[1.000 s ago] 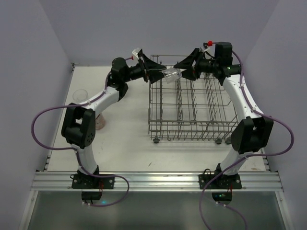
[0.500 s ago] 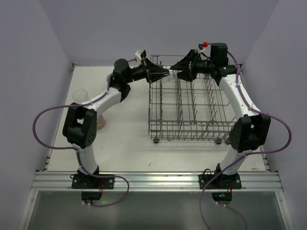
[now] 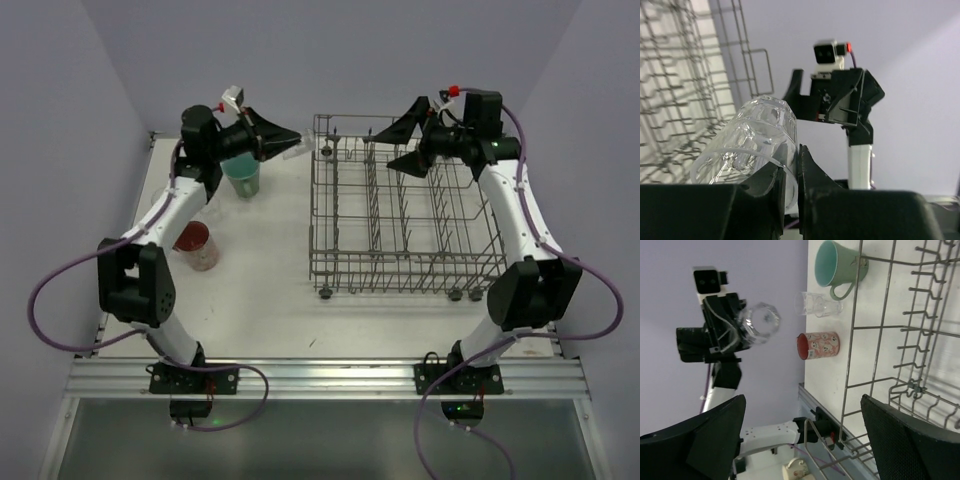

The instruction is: Unload the cups from the dish rack

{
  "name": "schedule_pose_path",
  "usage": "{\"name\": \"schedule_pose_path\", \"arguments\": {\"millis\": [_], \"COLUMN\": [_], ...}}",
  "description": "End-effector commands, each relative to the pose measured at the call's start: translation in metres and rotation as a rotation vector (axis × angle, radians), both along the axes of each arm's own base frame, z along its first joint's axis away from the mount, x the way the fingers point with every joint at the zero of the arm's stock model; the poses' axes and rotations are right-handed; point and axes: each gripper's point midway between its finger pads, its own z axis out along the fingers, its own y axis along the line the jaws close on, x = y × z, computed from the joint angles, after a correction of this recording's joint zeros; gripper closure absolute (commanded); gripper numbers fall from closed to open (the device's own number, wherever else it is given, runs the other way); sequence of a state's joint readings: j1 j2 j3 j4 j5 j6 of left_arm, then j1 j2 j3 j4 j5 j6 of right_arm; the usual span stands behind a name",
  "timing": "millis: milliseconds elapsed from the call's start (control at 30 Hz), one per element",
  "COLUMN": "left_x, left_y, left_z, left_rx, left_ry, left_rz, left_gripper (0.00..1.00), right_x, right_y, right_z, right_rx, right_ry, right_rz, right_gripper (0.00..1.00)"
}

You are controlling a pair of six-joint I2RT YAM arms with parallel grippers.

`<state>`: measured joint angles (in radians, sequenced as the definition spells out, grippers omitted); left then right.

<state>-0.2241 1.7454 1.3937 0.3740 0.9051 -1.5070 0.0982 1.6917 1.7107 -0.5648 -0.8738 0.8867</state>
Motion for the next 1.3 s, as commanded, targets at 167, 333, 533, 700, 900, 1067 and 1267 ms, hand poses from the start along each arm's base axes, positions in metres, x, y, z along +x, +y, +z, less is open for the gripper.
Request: {"name": "schedule_pose_path", "arguments": {"millis": [167,333,533,700,900,1067,1267], "left_x": [-0.035,-0.054,-0.073,-0.090,-0.098,-0.103,-0.103], "left_y": [0.092,0.143,0.162,0.153,0.169,0.174,0.172], "left_z": [-0.036,-0.085,-0.139,-0.182,-0.231,-0.254,-0.275], "left_rx": [0.614,0.921,1.176,1.317,1.459,1.500,1.530], "left_ry": [-0.007,0.067,0.135,0.157,0.237,0.279,0.315], "left_rz": [0.238,0.384,0.408,0.338,0.302,0.278,0.211], "left_gripper": [1.00,1.00,1.00,1.00,1.00,1.00,0.96], "right_x": [-0.056,-0.074,-0.080,-0.080,-0.091,-0.097,-0.096], "right_y": [-0.023,-0.020,-0.027,-0.035,-0.041,-0.042,-0.042], "right_z": [0.004,-0.023,-0.026,-0.028,-0.042,-0.048,-0.049], "right_rx": [-0.113,-0.084,-0.158,-0.254,-0.302,-0.311,-0.317], "right_ry": [-0.055,0.018,0.005,-0.024,0.000,0.016,0.026], "right_rz": [-0.040,-0.016,-0.044,-0.068,-0.074,-0.069,-0.072], "right_gripper": [0.01,0.01,0.01,0.01,0.01,0.01,0.01]}}
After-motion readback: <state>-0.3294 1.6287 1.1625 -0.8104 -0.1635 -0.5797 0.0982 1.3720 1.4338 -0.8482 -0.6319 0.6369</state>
